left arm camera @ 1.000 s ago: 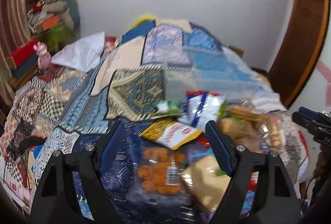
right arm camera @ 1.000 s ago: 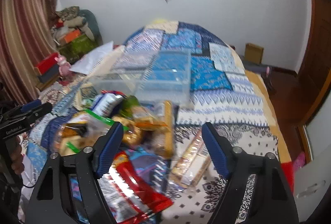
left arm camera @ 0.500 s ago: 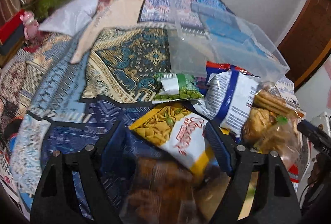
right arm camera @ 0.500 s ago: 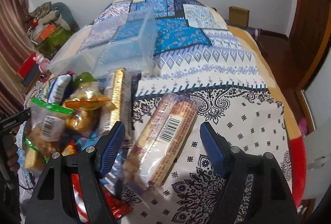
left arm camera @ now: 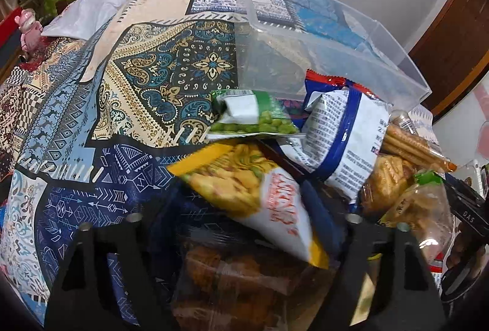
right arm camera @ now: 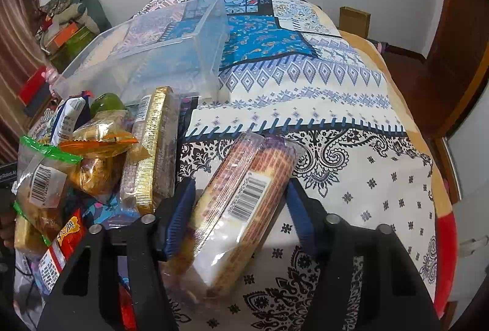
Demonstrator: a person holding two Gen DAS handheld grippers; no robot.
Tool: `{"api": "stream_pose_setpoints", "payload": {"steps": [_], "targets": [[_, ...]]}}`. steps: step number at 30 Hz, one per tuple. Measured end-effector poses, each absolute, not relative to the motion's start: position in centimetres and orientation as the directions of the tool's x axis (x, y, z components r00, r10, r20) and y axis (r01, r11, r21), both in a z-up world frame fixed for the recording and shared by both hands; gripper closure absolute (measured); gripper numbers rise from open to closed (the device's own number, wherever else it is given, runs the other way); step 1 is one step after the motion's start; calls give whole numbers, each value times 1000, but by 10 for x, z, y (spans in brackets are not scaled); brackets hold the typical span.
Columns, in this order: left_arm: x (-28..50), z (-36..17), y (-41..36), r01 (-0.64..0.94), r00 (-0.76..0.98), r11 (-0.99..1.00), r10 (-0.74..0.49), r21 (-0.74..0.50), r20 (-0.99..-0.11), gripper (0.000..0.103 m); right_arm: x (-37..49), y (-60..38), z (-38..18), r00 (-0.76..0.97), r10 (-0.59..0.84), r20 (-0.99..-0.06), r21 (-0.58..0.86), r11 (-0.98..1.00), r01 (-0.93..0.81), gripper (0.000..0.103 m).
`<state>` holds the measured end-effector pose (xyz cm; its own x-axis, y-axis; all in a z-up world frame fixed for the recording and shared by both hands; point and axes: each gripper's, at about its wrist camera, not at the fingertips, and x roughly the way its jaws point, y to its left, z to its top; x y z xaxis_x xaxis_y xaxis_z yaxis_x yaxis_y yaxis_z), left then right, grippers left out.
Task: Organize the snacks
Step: 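Grasp the yellow chip bag with the left tool while the right tool grasps the wafer pack, then lower the chip bag into the clear box with left tool while right drops wafer pack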
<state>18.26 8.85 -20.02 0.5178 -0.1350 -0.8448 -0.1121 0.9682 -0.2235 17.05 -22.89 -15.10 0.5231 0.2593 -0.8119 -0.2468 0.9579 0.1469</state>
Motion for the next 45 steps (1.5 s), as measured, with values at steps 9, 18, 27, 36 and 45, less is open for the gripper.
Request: {"api": "stream_pose_setpoints", "payload": {"steps": [9,18,27,36,45], "targets": [[167,-186,93,-125,553,960,-143,-252,-821,69,166,-233,-149,534,277,-799,165,955,-248,53],[147,-154,94,-108,619,969,-110,-223,-778,80,159,-236,-124,583,291,-759,166,952,-258,55],[144,-115,90,-80,701,974,-95,-211,-707,81,162,-222,-91,642,336,-689,162,935,-316,60],[172,-81,82,-35,759,979,-104,-199,-643,81,178,-203,-63,690,388,-611,169,916,-365,60],[221,-70,71,2,773,983,-119,-185,-623,81,212,-177,-39,733,412,-542,146,905,-400,60]]}}
